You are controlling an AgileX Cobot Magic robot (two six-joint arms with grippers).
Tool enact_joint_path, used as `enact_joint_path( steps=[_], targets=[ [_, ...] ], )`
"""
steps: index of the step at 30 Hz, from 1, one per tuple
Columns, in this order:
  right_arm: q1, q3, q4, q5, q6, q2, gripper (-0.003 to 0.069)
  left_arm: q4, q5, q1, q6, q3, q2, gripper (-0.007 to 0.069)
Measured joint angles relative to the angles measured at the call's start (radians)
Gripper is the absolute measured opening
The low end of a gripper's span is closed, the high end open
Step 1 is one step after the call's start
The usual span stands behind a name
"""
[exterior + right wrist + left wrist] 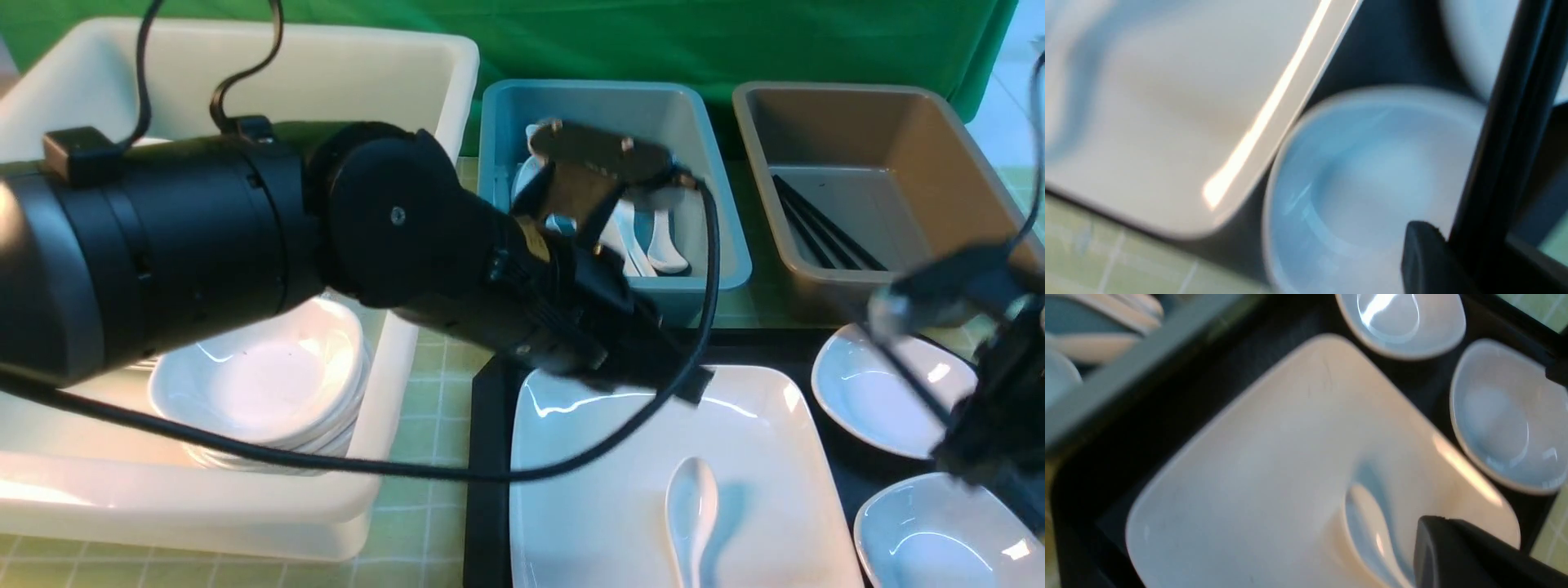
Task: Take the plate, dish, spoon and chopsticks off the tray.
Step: Use the right arm to put the chopsticks into the small storage box on the right, then use the left arm to grab a soup spoon from the plate
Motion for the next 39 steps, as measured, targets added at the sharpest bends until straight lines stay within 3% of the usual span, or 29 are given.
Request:
enact_joint_path(
  steps=[7,15,20,23,27,30,32,37,39],
  targets=[
    [-0.098,-0.299,0.01,-0.171,0.0,0.069,0.0104,0.0,-0.157,0.0,0.046,-0.159,0.064,-0.0019],
    [-0.17,-0.659,0.017,-0.294,0.001,0.465,0.0104,-0.002,-0.058,0.0,0.052,-0.287,0.152,-0.0019],
    [-0.178,-0.765,0.011,-0.349,0.084,0.647,0.0106,-0.002,-0.008,0.0,0.051,-0.288,0.16,-0.0019],
    [-0.178,-0.784,0.011,-0.345,0.117,0.708,0.0162,0.0,0.019,0.001,0.04,-0.289,0.16,-0.0019],
    [-0.178,-0.788,0.01,-0.231,0.129,0.733,0.033,0.019,0.123,0.023,-0.001,-0.289,0.159,-0.0019],
    [-0.178,-0.809,0.01,-0.14,0.13,0.721,0.0351,0.043,0.179,0.045,-0.028,-0.289,0.152,-0.0019],
    [-0.178,-0.832,0.01,-0.022,0.13,0.692,0.0309,0.071,0.234,0.07,-0.041,-0.289,0.136,-0.0019],
    [-0.148,-0.772,0.017,0.096,0.13,0.477,0.0048,0.121,0.422,0.106,-0.056,-0.282,0.067,-0.0019],
    [-0.111,-0.685,0.017,0.101,0.131,0.354,0.0022,0.128,0.485,0.098,-0.084,-0.252,0.042,-0.0019]
  ],
)
